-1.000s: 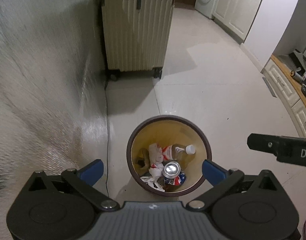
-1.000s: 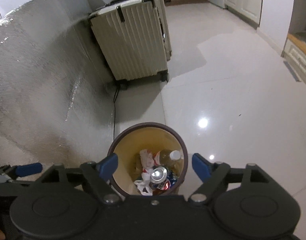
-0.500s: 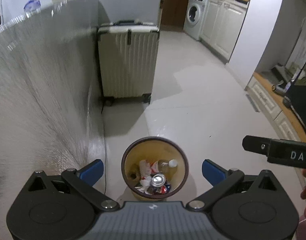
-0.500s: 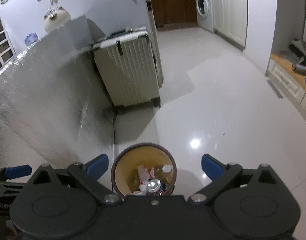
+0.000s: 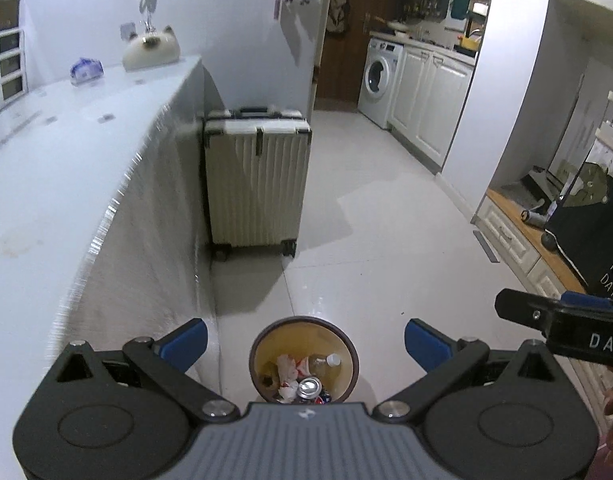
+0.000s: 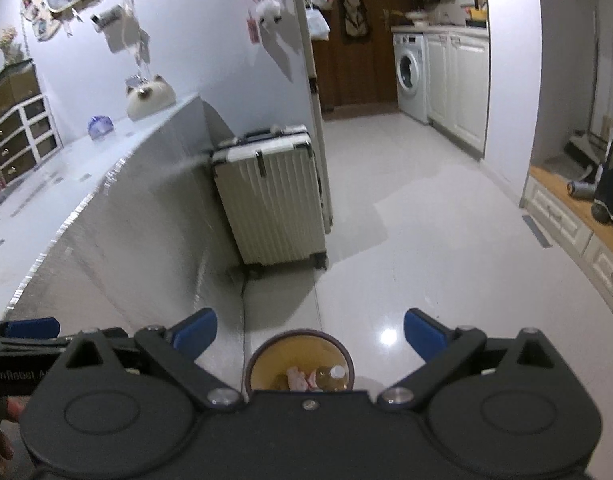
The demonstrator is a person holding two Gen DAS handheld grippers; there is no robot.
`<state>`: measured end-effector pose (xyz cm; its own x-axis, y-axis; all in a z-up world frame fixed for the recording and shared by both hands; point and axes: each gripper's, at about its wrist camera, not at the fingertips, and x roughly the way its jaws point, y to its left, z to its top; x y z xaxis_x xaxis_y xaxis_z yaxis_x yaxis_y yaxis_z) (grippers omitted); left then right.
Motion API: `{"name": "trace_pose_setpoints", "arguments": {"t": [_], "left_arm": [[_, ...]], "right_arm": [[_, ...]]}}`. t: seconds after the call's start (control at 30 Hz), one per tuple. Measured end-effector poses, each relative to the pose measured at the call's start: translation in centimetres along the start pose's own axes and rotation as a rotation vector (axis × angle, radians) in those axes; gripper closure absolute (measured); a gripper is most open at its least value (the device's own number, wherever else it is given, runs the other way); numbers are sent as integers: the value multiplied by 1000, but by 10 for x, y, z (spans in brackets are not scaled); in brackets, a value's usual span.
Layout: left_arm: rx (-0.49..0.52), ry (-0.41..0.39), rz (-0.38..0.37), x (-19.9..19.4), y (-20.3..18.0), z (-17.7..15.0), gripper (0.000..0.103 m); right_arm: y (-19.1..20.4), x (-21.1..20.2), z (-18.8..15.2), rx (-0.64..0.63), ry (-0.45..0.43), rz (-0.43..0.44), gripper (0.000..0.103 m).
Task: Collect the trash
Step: 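Lift both open tools up away from the wastebasket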
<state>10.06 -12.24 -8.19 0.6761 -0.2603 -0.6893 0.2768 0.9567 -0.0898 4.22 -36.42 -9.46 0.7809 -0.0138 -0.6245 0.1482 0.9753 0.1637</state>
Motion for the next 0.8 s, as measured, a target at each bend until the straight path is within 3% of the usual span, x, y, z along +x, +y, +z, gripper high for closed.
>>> {"name": "trace_pose_setpoints", "arguments": {"t": [0.23,0.43,0.8], "left_arm": [[17,-58,19,-60,5,-5,0],[11,-100,16,-101,13,-15,0],[8,-69,95,-131,38,-44,0]], "right_arm": [[20,-56,3,-37,-71,26,0],[35,-86,-3,-83,-80,26,0],[55,-115,-20,-115,-60,11,0]]}}
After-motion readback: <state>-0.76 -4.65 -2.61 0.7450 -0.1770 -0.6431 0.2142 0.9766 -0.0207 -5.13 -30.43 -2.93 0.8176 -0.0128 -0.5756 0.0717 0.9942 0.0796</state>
